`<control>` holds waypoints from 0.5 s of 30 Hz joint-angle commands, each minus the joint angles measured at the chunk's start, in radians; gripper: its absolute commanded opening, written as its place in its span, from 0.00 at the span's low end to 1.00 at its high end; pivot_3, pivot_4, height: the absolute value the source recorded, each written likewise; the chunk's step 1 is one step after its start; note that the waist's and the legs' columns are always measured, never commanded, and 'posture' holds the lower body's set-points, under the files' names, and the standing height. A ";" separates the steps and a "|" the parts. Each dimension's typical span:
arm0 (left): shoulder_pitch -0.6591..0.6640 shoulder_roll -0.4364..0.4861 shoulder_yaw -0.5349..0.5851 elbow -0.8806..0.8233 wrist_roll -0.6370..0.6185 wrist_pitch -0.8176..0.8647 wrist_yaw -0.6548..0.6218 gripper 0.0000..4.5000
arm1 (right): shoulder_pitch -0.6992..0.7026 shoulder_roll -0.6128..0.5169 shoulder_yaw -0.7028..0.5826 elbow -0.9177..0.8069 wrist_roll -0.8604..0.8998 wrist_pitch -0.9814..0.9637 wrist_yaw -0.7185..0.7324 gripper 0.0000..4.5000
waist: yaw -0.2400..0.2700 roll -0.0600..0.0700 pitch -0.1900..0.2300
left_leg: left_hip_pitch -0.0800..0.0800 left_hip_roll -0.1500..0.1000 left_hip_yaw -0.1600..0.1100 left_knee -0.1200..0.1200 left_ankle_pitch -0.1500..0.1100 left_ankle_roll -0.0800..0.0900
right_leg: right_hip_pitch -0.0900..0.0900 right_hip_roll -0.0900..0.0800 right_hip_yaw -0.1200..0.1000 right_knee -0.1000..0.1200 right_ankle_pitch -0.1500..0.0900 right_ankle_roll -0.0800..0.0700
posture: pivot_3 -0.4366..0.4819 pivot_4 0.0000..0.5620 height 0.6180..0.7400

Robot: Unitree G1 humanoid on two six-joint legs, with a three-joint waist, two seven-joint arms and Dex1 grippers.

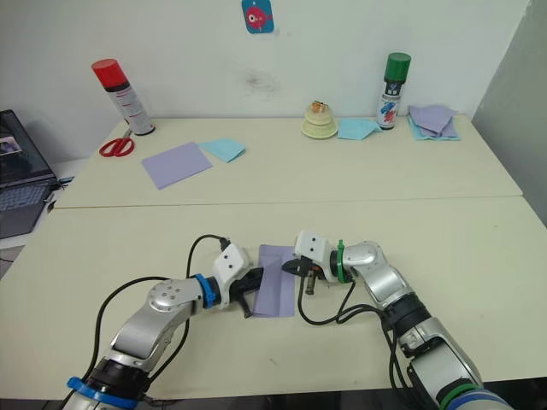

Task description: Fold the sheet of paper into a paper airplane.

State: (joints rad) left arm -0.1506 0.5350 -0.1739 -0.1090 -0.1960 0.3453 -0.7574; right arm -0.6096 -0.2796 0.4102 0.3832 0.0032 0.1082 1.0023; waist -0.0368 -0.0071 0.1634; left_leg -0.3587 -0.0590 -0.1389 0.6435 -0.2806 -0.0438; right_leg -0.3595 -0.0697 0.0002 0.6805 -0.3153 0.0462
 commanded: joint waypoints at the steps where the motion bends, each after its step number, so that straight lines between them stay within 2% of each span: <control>1: 0.039 0.017 0.098 -0.019 -0.050 0.056 0.019 0.00 | -0.004 0.000 0.005 0.021 -0.022 -0.006 0.001 0.00 | 0.000 0.000 0.000 | 0.000 0.000 0.000 0.000 0.000 0.000 | 0.000 0.000 0.000 0.000 0.000 0.000 | 0.48 0.27 1.00; 4: 0.045 0.017 0.198 -0.100 -0.163 0.104 0.000 0.00 | -0.005 -0.001 0.007 0.031 -0.027 -0.012 -0.002 0.00 | 0.000 0.000 0.000 | -0.001 0.000 0.001 0.000 0.000 0.000 | -0.003 0.001 0.006 0.000 0.000 -0.001 | 0.48 0.27 1.00; 8: 0.025 0.032 0.256 -0.183 -0.256 0.187 -0.017 0.00 | -0.006 -0.005 0.004 0.045 -0.032 -0.019 -0.005 0.00 | 0.003 -0.001 0.000 | -0.004 0.000 0.002 0.000 0.000 0.000 | -0.010 0.001 0.008 0.001 0.001 -0.001 | 0.48 0.27 1.00; 12: -0.028 0.014 0.228 -0.240 -0.304 0.251 -0.008 0.00 | -0.008 -0.003 0.000 0.053 -0.030 -0.020 -0.007 0.00 | 0.004 -0.001 0.000 | -0.004 0.000 0.005 0.000 0.000 0.000 | -0.009 0.001 0.010 0.001 0.002 0.000 | 0.48 0.27 1.00; 15: -0.056 0.005 0.170 -0.239 -0.278 0.274 0.003 0.00 | -0.007 -0.001 -0.002 0.053 -0.028 -0.015 -0.010 0.00 | 0.003 -0.001 0.000 | -0.004 0.000 0.005 0.000 0.000 0.000 | -0.009 0.001 0.012 0.001 0.002 0.000 | 0.48 0.27 1.00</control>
State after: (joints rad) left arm -0.1973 0.5430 0.0210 -0.3212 -0.4776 0.6091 -0.7623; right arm -0.6187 -0.2746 0.4064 0.4083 0.0012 0.0756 1.0018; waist -0.0338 -0.0080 0.1638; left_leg -0.3631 -0.0593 -0.1332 0.6438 -0.2804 -0.0440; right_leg -0.3682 -0.0682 0.0123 0.6811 -0.3132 0.0465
